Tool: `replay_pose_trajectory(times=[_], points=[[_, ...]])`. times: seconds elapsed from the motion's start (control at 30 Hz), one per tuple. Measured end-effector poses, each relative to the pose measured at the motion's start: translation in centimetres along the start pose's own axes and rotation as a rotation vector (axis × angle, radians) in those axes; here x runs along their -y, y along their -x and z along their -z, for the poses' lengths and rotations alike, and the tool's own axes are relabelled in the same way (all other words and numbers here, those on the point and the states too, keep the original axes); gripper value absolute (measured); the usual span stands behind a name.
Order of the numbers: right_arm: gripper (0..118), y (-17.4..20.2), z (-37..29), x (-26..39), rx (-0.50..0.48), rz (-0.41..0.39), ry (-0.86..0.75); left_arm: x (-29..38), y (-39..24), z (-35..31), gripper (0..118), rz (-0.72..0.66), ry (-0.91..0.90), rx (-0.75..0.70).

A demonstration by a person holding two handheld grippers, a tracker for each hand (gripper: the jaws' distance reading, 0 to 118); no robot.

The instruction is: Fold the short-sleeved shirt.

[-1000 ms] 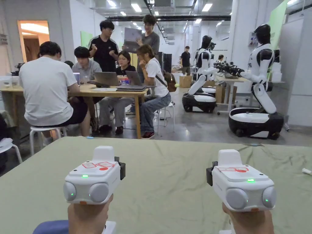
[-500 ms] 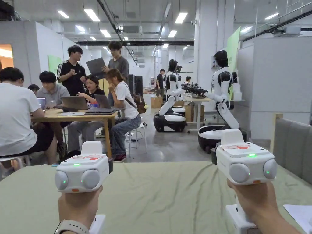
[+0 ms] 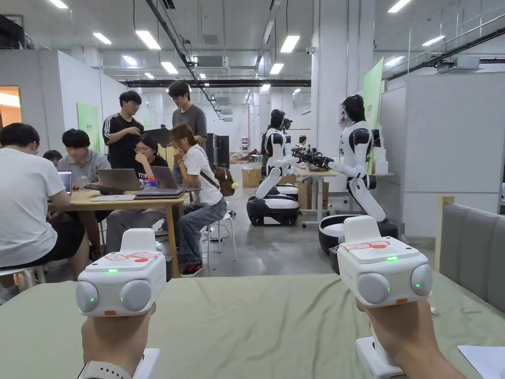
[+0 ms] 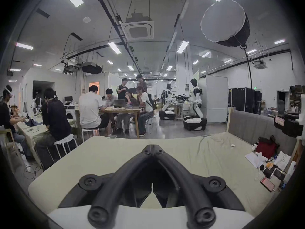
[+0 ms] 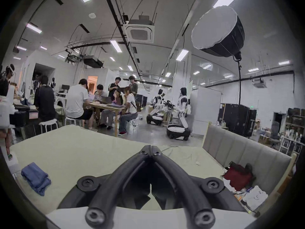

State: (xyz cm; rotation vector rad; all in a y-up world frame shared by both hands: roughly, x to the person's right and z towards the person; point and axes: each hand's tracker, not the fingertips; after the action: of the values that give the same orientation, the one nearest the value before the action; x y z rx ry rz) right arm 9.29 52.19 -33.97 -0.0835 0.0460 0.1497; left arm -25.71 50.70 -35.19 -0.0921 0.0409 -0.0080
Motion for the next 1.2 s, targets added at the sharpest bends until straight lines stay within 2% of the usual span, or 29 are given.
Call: replay_pose_trajectory(times=[0.13, 0.17, 0.23, 0.27, 0.3, 0.33, 0.37, 0.4, 0.43, 0.53, 0.63, 0.73, 0.87, 0.97, 1.07, 1.2], points=[[0, -0.6, 0.0, 0.1, 0.013, 0.023, -0.005, 0.0, 0.2, -0.2, 0, -0.002, -0.007, -0.021], [0, -0.6, 0.0, 0.2, 0.017, 0.024, -0.01, 0.0, 0.3, -0.2, 6, -0.003, -0.009, -0.021], [3, -0.6, 0.0, 0.2, 0.017, 0.029, -0.013, 0.0, 0.6, -0.3, 29, -0.017, -0.015, -0.018], [11, -0.6, 0.0, 0.2, 0.018, 0.038, -0.012, 0.0, 0.7, -0.3, 37, -0.02, -0.014, -0.017], [23, -0.6, 0.0, 0.3, 0.017, 0.045, -0.009, 0.0, 0.7, -0.4, 43, -0.025, -0.017, -0.019], [48, -0.6, 0.0, 0.3, 0.019, 0.05, -0.009, 0.0, 0.8, -0.5, 48, -0.033, -0.02, -0.018], [67, -0.7, 0.3, 0.5, 0.018, 0.053, -0.01, 0.0, 0.9, -0.6, 52, -0.043, -0.024, -0.016], [80, -0.7, 0.3, 0.6, 0.011, 0.053, -0.015, 0.0, 1.0, -0.6, 58, -0.043, -0.027, -0.015], [91, -0.6, 0.2, 0.7, 0.006, 0.051, -0.023, 0.0, 1.0, -0.7, 70, -0.043, -0.03, -0.016], [102, -0.2, 0.1, 0.5, 0.003, 0.038, -0.035, 0.1, 1.1, -0.7, 102, -0.032, -0.038, -0.019], [118, -0.1, 0.0, 0.5, -0.021, 0.056, -0.047, 0.1, 0.9, -0.8, 118, -0.015, -0.038, -0.009], [118, 0.0, 0.5, 0.4, -0.036, 0.071, -0.03, 0.1, 0.6, -1.1, 118, 0.029, -0.058, -0.026], [118, 0.2, 0.2, 0.3, -0.017, 0.068, -0.028, 0.0, 0.7, -1.2, 118, 0.02, -0.052, -0.036], [118, 0.2, 0.2, 0.1, -0.011, 0.112, -0.018, 0.0, 0.8, -1.3, 118, 0.002, -0.062, -0.037], [118, 0.6, 0.8, 0.1, 0.059, 0.133, 0.03, 0.0, 0.8, -1.2, 118, 0.003, -0.054, -0.04], [118, 0.5, 1.1, 0.1, 0.07, 0.23, 0.035, 0.3, 0.8, -1.1, 118, 0.006, -0.051, -0.039]])
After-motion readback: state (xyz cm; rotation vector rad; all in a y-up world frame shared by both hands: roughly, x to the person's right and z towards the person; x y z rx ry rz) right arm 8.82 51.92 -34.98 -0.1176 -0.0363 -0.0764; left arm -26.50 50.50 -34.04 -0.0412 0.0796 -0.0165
